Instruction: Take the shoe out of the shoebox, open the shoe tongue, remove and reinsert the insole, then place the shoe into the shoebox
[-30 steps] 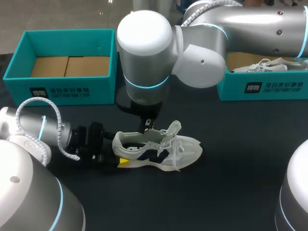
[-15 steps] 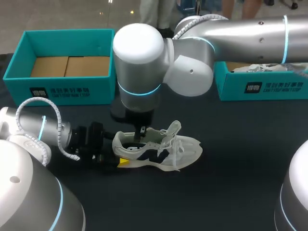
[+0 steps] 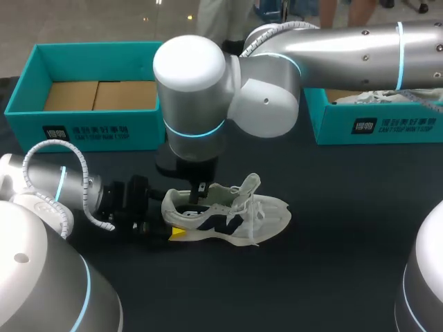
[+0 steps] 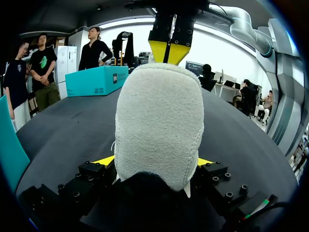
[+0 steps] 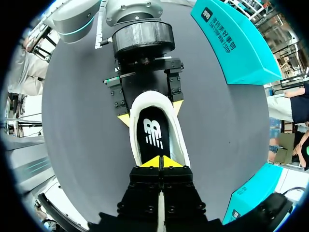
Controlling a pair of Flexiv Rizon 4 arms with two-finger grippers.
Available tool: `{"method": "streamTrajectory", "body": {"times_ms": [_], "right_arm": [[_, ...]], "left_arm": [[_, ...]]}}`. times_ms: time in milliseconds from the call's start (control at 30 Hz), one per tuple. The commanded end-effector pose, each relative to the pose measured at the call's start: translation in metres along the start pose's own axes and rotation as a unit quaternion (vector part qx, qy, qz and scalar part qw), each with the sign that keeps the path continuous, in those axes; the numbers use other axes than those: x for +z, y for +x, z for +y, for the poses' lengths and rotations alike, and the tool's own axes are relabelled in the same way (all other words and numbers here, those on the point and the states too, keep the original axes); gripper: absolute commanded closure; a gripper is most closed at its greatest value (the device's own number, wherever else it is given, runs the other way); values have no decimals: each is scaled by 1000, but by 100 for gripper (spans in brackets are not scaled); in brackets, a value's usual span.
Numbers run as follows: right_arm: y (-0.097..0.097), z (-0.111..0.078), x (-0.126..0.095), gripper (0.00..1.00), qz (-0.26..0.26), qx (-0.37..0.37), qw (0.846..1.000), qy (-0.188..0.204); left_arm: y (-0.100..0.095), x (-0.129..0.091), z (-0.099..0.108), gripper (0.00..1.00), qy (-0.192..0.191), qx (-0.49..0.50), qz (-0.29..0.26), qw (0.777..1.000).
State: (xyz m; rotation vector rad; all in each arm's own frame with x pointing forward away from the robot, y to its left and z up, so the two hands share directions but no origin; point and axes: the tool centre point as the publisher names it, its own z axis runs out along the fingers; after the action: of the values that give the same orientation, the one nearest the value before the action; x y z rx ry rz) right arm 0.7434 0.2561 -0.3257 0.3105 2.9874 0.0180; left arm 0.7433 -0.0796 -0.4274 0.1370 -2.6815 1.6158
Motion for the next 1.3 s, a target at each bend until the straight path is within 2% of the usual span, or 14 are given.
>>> {"method": "streamTrajectory", "body": {"times_ms": [33,267,400,600,800,1233,1267,1300], "right_arm": [[-4,6,9,100,-8,-22,999,30],[-8,4,28,100,-17,-37,999,28],[-7,-1,35,100,-2,-45,998,38],[2,-15,48,100,23,-38,998,48],[10,-23,50,100,34,-32,998,50],[-10,-25,73,100,33,-14,999,35],[-10,-24,73,96,32,-14,999,34],[-10,-23,73,78,32,-14,999,31]], "left_arm": [[-1,2,1,100,-2,0,0,1000],[-1,2,1,100,-2,0,0,1000],[-1,2,1,100,-2,0,0,1000],[-1,2,1,100,-2,0,0,1000],[-1,2,1,100,-2,0,0,1000],[-1,2,1,100,-2,0,0,1000],[-1,2,1,100,-2,0,0,1000],[-1,2,1,100,-2,0,0,1000]]}}
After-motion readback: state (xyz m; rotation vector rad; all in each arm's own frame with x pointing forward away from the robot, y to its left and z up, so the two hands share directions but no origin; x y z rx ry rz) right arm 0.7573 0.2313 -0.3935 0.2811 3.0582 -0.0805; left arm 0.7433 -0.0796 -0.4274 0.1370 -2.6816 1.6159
